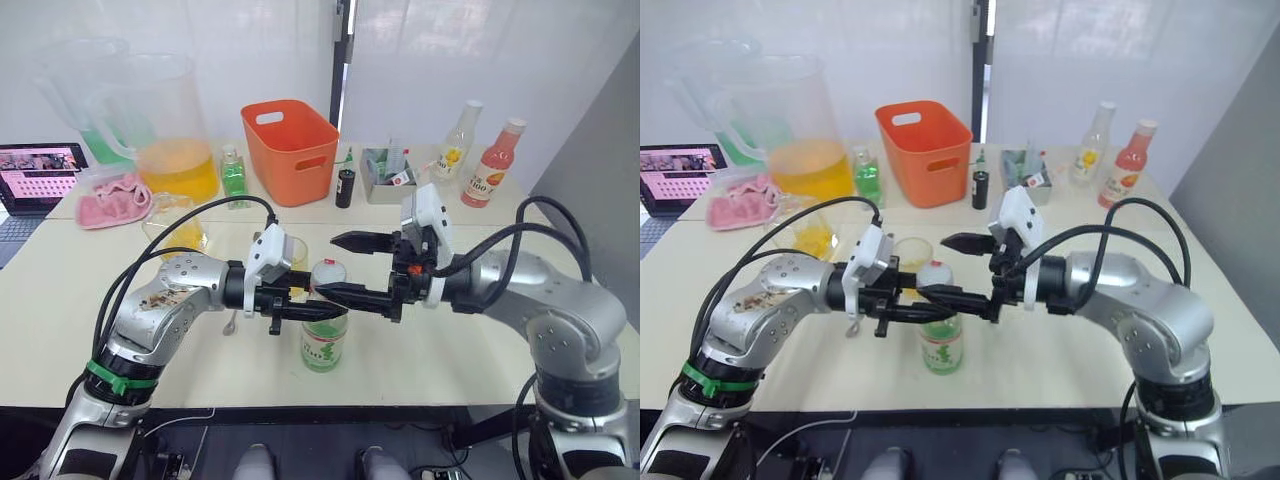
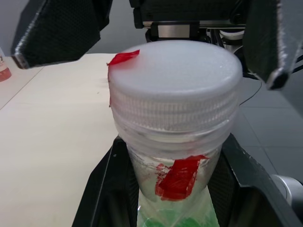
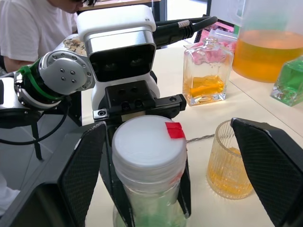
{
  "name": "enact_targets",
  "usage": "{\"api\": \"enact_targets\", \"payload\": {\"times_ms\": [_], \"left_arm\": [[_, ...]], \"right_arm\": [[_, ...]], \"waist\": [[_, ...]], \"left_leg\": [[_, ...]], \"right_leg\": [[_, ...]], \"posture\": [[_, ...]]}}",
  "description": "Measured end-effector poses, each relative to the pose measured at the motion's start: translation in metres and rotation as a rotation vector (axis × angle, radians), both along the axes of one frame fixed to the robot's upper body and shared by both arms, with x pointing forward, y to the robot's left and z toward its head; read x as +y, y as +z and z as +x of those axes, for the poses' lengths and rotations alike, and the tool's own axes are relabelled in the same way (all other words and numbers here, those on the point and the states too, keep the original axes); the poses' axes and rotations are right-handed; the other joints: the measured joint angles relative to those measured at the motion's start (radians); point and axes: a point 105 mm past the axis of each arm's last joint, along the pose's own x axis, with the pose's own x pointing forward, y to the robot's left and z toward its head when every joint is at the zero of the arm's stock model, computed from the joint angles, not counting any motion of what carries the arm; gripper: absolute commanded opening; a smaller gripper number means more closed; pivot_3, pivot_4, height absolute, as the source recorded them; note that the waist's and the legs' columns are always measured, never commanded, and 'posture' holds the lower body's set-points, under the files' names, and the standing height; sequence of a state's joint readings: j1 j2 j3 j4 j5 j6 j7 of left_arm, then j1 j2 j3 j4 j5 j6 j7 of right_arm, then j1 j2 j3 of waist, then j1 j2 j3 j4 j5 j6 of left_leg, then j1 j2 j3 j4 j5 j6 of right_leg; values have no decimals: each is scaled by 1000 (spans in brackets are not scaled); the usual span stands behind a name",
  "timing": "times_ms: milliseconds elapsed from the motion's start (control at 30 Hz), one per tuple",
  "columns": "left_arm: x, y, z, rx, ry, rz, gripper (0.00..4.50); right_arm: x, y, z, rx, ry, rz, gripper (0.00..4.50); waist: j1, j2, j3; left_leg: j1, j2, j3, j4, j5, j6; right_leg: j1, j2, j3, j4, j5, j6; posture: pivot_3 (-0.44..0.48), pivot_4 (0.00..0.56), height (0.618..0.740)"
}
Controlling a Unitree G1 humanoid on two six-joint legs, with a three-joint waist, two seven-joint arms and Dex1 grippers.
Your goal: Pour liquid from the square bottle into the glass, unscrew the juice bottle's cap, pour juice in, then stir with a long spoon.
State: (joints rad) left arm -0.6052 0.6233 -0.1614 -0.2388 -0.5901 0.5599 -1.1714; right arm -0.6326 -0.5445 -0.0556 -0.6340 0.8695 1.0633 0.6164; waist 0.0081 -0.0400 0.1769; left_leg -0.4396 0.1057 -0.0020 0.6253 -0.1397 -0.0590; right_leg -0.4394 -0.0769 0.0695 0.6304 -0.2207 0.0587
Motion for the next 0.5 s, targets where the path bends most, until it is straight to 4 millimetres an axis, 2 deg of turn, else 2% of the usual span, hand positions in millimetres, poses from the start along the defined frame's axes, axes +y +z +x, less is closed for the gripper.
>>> {"api": "enact_targets", "payload": {"times_ms": [167,267,467,500], "left_arm": [[-1,0,0,-6,-19,3,1401],[-2,0,1,-7,-22,4,1401],[-2,0,1,-6,-21,3,1401],[-2,0,1,-5,-22,3,1401]], "right_arm": [[2,-3,-3,13,-48,1,4443],[2,-2,-2,14,-68,5,3684],[5,-1,-7,23,-33,6,1691],[4,-1,-7,23,-33,2,1668]], "waist": [[1,0,0],[1,0,0],[1,0,0],[2,0,0]], "left_leg": [[0,0,0,0,0,0],[0,0,0,0,0,0],[0,0,0,0,0,0],[0,0,0,0,0,0]], "right_leg": [[0,0,0,-1,0,0],[0,0,0,-1,0,0],[1,0,0,-1,0,0],[1,0,0,-1,0,0]], "posture": [[0,150,703],[0,150,703],[0,150,703],[0,150,703]]}}
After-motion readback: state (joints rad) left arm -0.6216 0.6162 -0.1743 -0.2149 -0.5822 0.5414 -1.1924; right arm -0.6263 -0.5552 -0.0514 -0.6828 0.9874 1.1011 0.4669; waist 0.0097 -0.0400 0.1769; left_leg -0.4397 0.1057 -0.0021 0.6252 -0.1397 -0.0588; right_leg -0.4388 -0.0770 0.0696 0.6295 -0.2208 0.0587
